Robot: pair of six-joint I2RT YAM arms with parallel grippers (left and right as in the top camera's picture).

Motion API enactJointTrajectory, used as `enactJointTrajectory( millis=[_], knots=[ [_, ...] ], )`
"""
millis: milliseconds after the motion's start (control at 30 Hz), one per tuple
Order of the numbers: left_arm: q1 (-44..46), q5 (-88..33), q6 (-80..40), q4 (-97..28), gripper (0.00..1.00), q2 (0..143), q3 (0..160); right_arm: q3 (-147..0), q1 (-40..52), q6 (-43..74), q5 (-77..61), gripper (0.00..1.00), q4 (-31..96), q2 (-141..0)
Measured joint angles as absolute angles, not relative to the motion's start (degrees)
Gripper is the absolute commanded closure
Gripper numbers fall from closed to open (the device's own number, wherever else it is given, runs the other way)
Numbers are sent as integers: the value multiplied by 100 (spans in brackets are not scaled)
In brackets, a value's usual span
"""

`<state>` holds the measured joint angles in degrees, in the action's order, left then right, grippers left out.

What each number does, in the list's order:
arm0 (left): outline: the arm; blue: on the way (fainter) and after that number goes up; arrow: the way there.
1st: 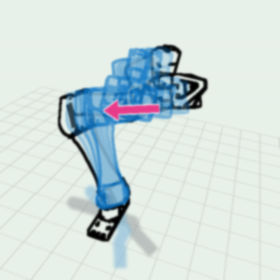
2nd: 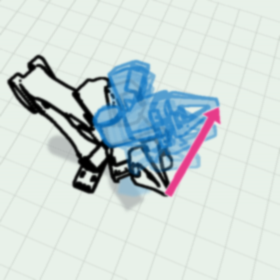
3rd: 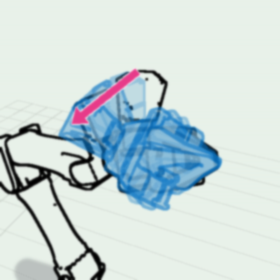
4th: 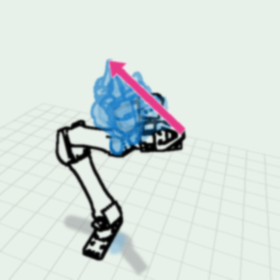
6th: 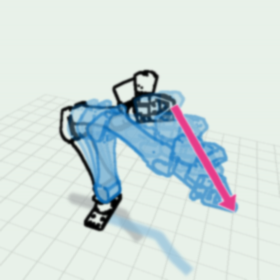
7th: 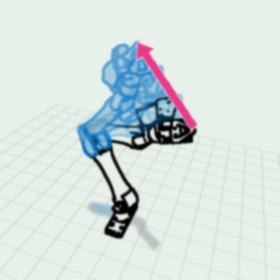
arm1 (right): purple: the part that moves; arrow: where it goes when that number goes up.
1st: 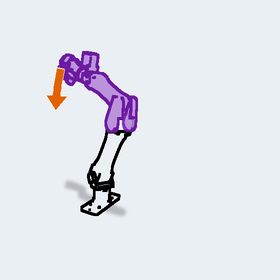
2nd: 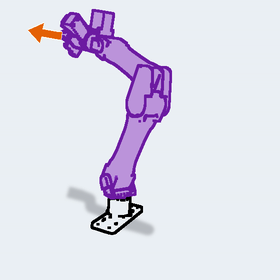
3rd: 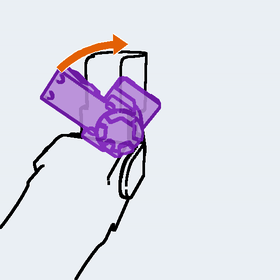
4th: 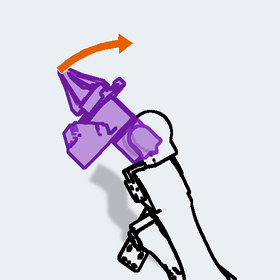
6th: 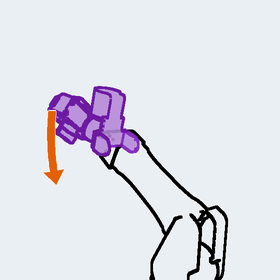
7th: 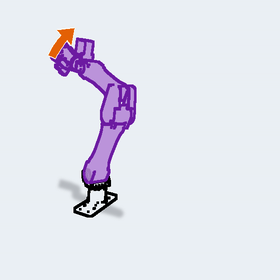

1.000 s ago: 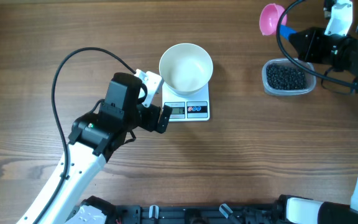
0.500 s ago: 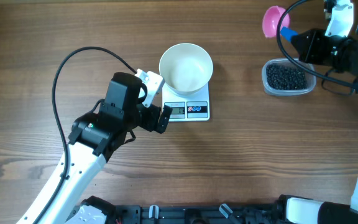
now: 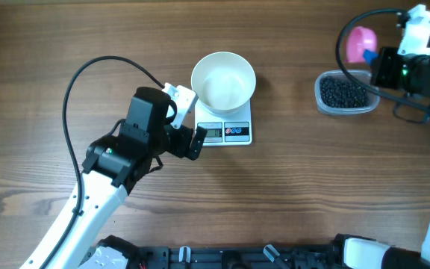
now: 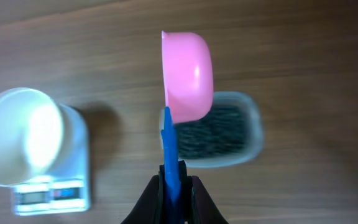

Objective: Scoop item into bowl and weigh 150g on scale
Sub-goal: 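Bring the pink cup with the right gripper over the bean tub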

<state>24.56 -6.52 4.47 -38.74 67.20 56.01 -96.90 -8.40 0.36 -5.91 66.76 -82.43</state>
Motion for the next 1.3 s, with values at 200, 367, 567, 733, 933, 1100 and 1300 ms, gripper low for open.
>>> enactJointTrajectory(
  millis=[200, 367, 567, 733, 933, 1100, 1300],
  knots=[
    [2456, -652, 447, -3874, 0, 6720, 5601, -9690, -840, -596, -14, 96, 6987, -8162],
    [2458, -652, 447, -3874, 0, 6720, 5601, -9690, -840, -757, 156, 96, 7074, -8230],
    [2458, -652, 447, -3874, 0, 6720, 5601, -9690, -840, -777, 200, 96, 7074, -8267],
    [2456, -652, 447, -3874, 0, 6720, 5601, -9690, -840, -596, 200, 96, 7067, -8267],
    [2456, -652, 447, -3876, 0, 6720, 5601, -9690, -840, -591, 178, 96, 6748, -8267],
    [2456, -652, 447, -3874, 0, 6720, 5601, -9690, -840, -676, -213, 96, 6104, -8267],
    [2458, -652, 447, -3874, 0, 6720, 5601, -9690, -840, -716, -480, 96, 5918, -8267]
  ],
)
